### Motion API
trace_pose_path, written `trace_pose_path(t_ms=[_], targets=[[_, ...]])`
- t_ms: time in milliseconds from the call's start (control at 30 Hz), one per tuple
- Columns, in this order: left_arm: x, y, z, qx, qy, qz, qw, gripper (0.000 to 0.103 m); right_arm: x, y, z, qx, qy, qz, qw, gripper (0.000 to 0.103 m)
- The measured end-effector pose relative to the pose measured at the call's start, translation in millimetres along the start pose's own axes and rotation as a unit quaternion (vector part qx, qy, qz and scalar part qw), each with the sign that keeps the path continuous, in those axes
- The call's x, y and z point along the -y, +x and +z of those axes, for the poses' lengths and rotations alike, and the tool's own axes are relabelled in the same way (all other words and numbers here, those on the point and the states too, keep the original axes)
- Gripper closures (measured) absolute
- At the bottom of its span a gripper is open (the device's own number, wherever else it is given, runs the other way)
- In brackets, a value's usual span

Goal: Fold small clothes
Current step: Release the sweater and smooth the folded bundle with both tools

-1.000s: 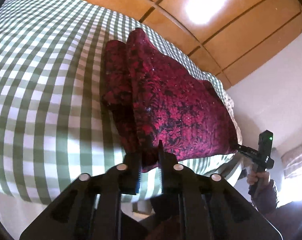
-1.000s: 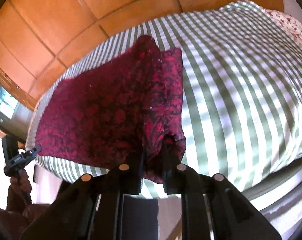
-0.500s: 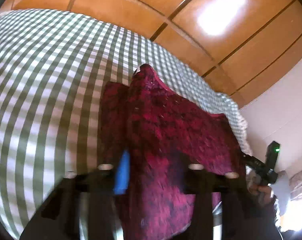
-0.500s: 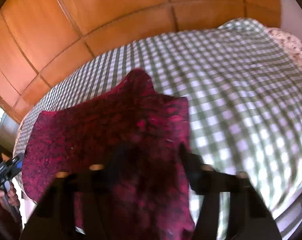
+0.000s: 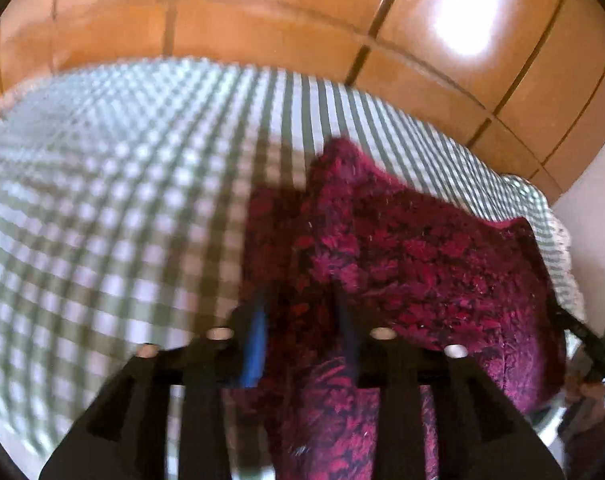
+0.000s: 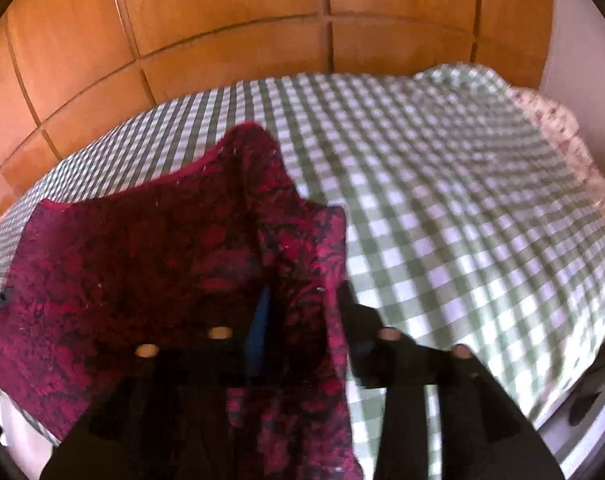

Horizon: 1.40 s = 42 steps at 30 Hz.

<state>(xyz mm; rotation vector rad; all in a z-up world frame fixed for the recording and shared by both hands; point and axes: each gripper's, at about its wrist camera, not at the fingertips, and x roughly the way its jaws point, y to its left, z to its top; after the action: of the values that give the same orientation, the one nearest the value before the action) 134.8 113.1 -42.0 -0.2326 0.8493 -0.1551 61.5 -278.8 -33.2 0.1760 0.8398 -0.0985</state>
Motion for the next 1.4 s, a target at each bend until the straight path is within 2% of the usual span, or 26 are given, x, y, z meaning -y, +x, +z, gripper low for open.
trace_pose_path(t_ms=[133,200,267,333,367,467,567,633,700,800,900,967,1100,1200,1300,1400], targets=[[15.0,-24.5,2.3,0.048,0.024,-0.025,0.9982,0.06,-22.8,-30.0,3.7,0.034,-0.005,0.036,0.999,0.045],[30.0,-27.5,4.8,0.057,0.054,-0.04,0.9961,0.06,-42.4,-33.7,3.8,0.033,-0.021,0.069,0.997,0.039],[47.4,-22.0,11.7,0.058,0.079,-0.04,0.9944,0.059,-61.5,-30.2,5.6,0.026,-0.043,0.083,0.995,0.032],[58.0,-13.1,21.7,0.058,0.087,-0.045,0.9935,0.039,-80.1,-20.6,9.7,0.019,-0.061,0.083,0.995,0.028],[61.7,-8.6,27.1,0.058,0.086,-0.05,0.9934,0.036,-85.4,-15.0,12.6,0.012,-0.063,0.082,0.995,0.024],[68.2,15.8,40.1,0.034,0.085,-0.045,0.9948,0.035,-98.2,11.9,19.6,-0.028,-0.067,0.072,0.995,0.02],[62.8,48.8,46.2,0.003,0.079,-0.021,0.9966,0.035,-99.1,40.8,23.6,-0.056,-0.077,0.026,0.995,0.017],[45.3,73.6,48.0,-0.031,0.045,-0.01,0.9984,0.035,-89.8,56.0,27.2,-0.068,-0.064,0.025,0.995,0.016],[30.2,85.7,44.9,-0.029,0.025,-0.026,0.9989,0.035,-82.2,73.0,31.3,-0.08,-0.043,0.033,0.995,0.015],[29.9,83.7,42.4,-0.019,0.029,-0.029,0.999,0.035,-77.1,88.1,32.2,-0.079,-0.025,0.041,0.996,0.013],[23.6,75.1,43.4,-0.02,0.01,-0.037,0.9991,0.035,-77.6,88.6,30.1,-0.069,-0.027,0.039,0.996,0.012],[28.2,59.3,42.1,-0.006,0.017,-0.022,0.9996,0.035,-78.0,84.5,27.9,-0.06,-0.028,0.042,0.997,0.012],[45.5,23.8,31.1,0.037,0.048,0.009,0.9981,0.033,-83.1,66.6,23.7,-0.036,-0.03,0.037,0.998,0.011],[53.1,7.5,22.6,0.055,0.061,0.01,0.9966,0.033,-89.8,49.6,20.1,-0.021,-0.035,0.028,0.999,0.007],[57.3,-1.1,16.2,0.059,0.07,0.013,0.9957,0.033,-94.3,29.4,13.3,-0.009,-0.04,0.031,0.999,0.007],[61.3,-8.1,9.2,0.061,0.076,0.014,0.9951,0.033,-99.5,10.9,5.7,0.001,-0.042,0.052,0.998,0.007]])
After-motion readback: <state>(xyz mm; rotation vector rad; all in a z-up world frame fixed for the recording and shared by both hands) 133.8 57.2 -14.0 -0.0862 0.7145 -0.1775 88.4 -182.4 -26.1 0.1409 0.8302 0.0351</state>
